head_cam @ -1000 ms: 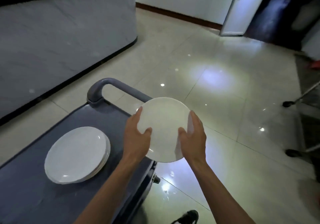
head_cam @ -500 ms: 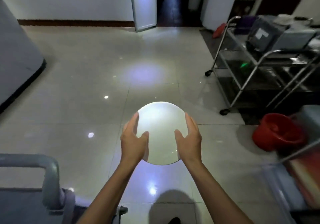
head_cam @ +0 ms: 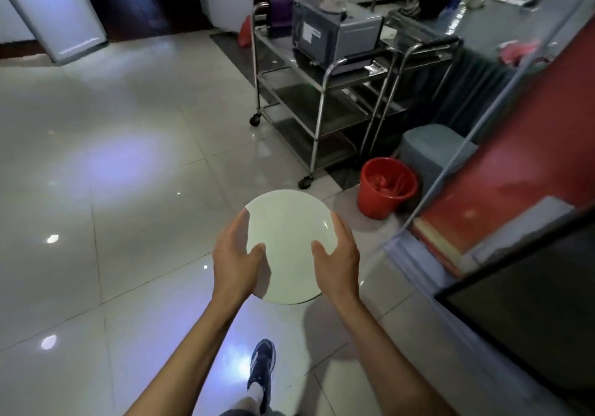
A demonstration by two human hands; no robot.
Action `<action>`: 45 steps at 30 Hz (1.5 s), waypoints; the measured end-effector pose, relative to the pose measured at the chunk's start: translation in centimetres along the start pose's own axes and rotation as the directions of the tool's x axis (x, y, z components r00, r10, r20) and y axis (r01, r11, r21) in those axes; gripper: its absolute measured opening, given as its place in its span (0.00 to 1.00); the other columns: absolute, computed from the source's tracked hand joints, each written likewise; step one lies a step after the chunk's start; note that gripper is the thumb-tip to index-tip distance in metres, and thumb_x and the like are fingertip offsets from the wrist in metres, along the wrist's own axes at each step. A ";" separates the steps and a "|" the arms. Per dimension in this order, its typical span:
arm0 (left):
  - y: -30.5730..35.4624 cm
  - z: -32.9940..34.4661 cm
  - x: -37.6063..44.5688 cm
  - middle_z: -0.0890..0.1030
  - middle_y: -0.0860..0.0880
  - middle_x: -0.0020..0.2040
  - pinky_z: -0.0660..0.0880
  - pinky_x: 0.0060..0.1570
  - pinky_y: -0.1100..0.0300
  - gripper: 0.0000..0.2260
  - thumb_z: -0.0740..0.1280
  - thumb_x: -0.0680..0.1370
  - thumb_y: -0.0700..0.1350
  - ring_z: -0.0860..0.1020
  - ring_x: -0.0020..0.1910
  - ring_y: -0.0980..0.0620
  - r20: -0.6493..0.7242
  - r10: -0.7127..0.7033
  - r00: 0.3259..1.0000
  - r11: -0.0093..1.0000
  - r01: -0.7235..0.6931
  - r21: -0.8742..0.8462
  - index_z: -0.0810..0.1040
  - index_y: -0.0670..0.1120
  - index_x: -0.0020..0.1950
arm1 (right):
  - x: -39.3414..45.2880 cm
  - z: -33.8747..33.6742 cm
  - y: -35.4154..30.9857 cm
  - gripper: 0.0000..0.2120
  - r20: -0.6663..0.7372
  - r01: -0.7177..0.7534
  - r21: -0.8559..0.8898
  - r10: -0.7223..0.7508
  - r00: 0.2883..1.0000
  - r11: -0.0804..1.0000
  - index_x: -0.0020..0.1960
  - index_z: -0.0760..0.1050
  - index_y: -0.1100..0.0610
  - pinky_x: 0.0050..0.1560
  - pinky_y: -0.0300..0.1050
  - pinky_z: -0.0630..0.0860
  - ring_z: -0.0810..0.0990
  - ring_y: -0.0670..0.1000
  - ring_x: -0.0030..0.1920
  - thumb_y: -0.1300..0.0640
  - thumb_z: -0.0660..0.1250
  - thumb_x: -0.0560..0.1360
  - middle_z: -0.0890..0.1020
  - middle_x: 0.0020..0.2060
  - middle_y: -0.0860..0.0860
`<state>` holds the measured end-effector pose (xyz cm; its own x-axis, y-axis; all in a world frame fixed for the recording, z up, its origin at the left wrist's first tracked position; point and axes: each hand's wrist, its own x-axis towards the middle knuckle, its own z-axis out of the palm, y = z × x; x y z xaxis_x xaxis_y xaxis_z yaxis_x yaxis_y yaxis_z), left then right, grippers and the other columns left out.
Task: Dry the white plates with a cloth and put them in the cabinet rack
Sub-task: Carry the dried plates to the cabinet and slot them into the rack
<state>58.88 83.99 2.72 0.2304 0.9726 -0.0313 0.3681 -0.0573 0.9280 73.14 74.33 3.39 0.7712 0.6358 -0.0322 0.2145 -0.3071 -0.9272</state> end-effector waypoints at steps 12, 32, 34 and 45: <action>4.3 14.0 11.7 0.70 0.54 0.72 0.62 0.66 0.59 0.31 0.72 0.74 0.40 0.67 0.69 0.56 0.383 0.208 0.900 0.970 -0.240 0.036 0.68 0.55 0.76 | 10.4 -4.7 2.3 0.31 -0.391 -0.119 0.048 0.128 0.912 0.992 0.74 0.66 0.46 0.55 0.19 0.64 0.67 0.37 0.64 0.65 0.68 0.76 0.71 0.65 0.40; 16.0 44.4 -3.6 0.75 0.49 0.70 0.66 0.66 0.54 0.32 0.69 0.68 0.49 0.72 0.67 0.49 0.853 0.368 0.371 0.874 -0.451 -0.181 0.71 0.50 0.73 | 8.0 -31.3 15.8 0.26 -0.837 -0.333 0.131 0.285 0.467 0.934 0.73 0.68 0.50 0.67 0.46 0.69 0.67 0.53 0.70 0.62 0.66 0.77 0.67 0.73 0.44; 16.9 46.7 -6.0 0.74 0.49 0.70 0.64 0.65 0.56 0.31 0.68 0.70 0.49 0.71 0.67 0.51 0.874 0.387 0.294 0.855 -0.470 -0.221 0.71 0.49 0.74 | 6.9 -33.6 16.8 0.26 -0.862 -0.389 0.150 0.313 0.399 0.909 0.74 0.67 0.51 0.67 0.39 0.64 0.66 0.52 0.72 0.61 0.65 0.78 0.66 0.75 0.45; 19.9 60.0 -17.4 0.73 0.51 0.72 0.63 0.67 0.61 0.31 0.73 0.73 0.35 0.71 0.70 0.50 0.940 0.341 -0.033 0.844 -0.431 -0.321 0.70 0.49 0.75 | 3.0 -44.1 22.0 0.28 -0.925 -0.512 0.310 0.379 0.033 0.801 0.75 0.65 0.47 0.68 0.45 0.65 0.67 0.53 0.71 0.59 0.67 0.78 0.64 0.76 0.44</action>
<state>116.19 52.41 -0.54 0.9642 -0.2635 -0.0317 -0.0778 -0.3948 0.9155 106.60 38.27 -0.70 0.6610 -0.7504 -0.0074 -0.4089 -0.3520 -0.8420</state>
